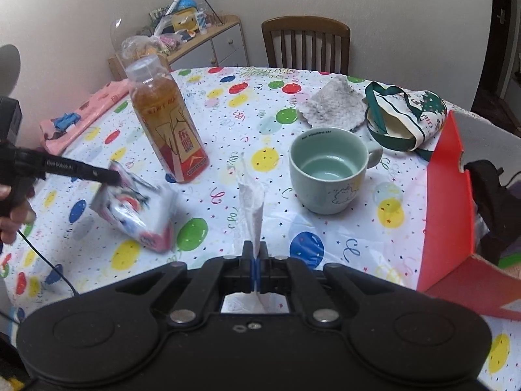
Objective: Organize soft objects
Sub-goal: 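Lift and carry the snack bag and tissue over the red shoebox with both tools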
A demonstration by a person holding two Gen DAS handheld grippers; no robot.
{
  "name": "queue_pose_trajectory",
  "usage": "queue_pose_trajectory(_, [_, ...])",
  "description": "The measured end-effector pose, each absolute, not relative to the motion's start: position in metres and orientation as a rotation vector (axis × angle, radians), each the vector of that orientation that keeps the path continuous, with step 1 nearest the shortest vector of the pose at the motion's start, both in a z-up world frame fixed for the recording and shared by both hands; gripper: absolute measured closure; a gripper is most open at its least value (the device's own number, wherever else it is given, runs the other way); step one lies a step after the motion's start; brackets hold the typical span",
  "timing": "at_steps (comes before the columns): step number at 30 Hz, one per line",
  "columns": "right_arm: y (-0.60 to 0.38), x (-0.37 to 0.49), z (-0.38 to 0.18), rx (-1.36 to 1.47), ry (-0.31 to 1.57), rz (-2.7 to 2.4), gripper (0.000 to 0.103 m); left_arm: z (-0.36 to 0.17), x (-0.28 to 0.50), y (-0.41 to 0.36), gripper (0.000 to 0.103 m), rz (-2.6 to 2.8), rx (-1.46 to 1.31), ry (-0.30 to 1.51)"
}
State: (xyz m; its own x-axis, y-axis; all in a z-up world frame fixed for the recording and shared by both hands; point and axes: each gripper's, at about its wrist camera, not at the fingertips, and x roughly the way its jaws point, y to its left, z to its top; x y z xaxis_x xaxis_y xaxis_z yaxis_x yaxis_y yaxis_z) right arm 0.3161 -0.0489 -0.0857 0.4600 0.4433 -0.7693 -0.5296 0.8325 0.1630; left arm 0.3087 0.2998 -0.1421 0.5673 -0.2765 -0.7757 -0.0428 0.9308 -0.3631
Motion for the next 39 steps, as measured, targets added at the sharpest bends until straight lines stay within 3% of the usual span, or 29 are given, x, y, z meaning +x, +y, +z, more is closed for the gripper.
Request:
queue_pose_trajectory(7, [-0.067, 0.301, -0.083, -0.091, 0.921, 0.596, 0.103, -0.152, 0.304, 0.239, 0.091, -0.252, -0.24, 0.985])
queue_pose_trajectory(16, [-0.078, 0.289, -0.086, -0.052, 0.93, 0.583, 0.103, -0.164, 0.308, 0.238, 0.087, -0.269, -0.184, 1.005])
queue_pose_trajectory(19, [-0.078, 0.288, -0.089, -0.037, 0.944, 0.578, 0.103, -0.162, 0.306, 0.238, 0.075, -0.274, -0.159, 0.995])
queue_pose_trajectory(21, [-0.08, 0.288, -0.091, -0.021, 0.951, 0.575, 0.103, -0.159, 0.304, 0.237, 0.054, -0.303, -0.152, 0.982])
queue_pose_trajectory(22, [-0.08, 0.288, -0.091, -0.018, 0.952, 0.575, 0.103, -0.157, 0.303, 0.236, 0.031, -0.318, -0.146, 0.975])
queue_pose_trajectory(23, [-0.08, 0.287, -0.091, -0.018, 0.951, 0.576, 0.103, -0.154, 0.302, 0.236, 0.025, -0.338, -0.137, 0.967])
queue_pose_trajectory(27, [-0.084, 0.286, -0.089, -0.013, 0.949, 0.577, 0.103, -0.138, 0.297, 0.227, 0.023, -0.496, -0.025, 0.946])
queue_pose_trajectory(32, [-0.091, 0.285, -0.089, 0.003, 0.954, 0.574, 0.103, -0.124, 0.294, 0.195, 0.0, -0.785, 0.231, 0.931])
queue_pose_trajectory(39, [-0.098, 0.282, -0.093, 0.019, 0.976, 0.552, 0.102, -0.15, 0.296, 0.156, 0.0, -0.963, 0.604, 0.877])
